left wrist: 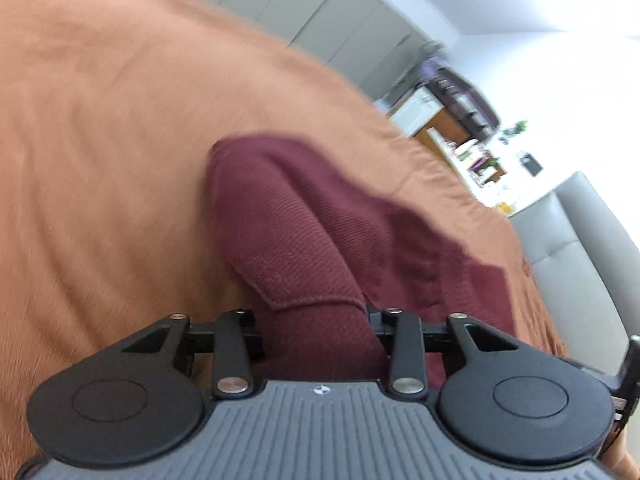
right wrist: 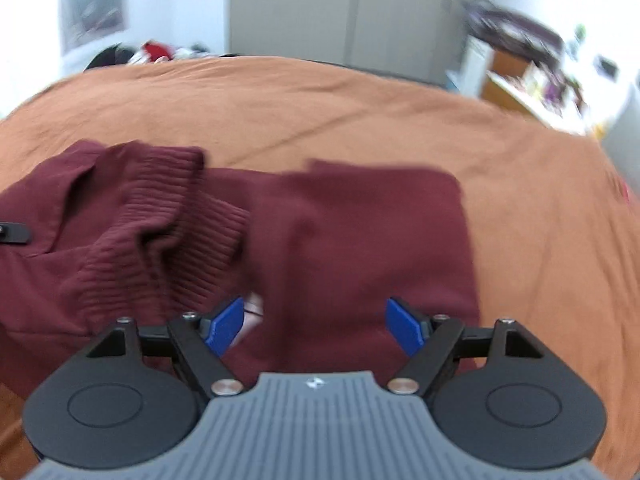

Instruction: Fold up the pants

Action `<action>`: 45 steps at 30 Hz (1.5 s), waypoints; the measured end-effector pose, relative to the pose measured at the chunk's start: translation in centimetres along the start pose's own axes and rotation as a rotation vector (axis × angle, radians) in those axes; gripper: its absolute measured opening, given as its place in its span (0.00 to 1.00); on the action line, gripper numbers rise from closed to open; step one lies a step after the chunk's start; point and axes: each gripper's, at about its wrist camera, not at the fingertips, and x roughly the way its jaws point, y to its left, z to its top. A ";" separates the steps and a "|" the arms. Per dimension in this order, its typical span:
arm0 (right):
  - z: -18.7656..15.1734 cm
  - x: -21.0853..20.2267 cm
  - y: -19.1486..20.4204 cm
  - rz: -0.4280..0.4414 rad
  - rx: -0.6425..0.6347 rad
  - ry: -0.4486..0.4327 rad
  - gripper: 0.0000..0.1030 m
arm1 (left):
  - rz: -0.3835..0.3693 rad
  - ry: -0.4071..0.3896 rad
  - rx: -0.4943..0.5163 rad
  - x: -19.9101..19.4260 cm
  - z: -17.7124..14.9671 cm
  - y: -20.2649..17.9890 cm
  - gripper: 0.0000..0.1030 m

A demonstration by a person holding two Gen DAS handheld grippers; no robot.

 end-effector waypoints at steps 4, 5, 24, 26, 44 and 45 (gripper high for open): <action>-0.9 -0.3 -2.0 0.017 0.051 0.003 0.73 | -0.035 -0.043 0.045 -0.5 1.7 -3.7 0.39; -1.2 -0.3 -2.1 0.009 0.042 0.006 0.73 | -0.029 -0.054 0.069 -0.5 1.9 -4.8 0.39; -5.3 -2.8 -9.0 -0.001 0.137 -0.009 0.73 | -0.190 -0.029 0.679 8.6 -3.2 -28.5 0.39; -5.8 -3.2 -10.2 -0.001 0.167 -0.013 0.73 | -0.211 0.002 0.711 10.3 -4.6 -29.7 0.40; -5.4 -1.6 -5.6 0.101 0.048 -0.331 0.25 | -0.284 0.077 0.558 10.5 -4.4 -27.1 0.42; -5.2 -1.7 -4.5 0.070 0.005 -0.347 0.29 | -0.288 0.069 0.531 10.0 -3.9 -26.3 0.42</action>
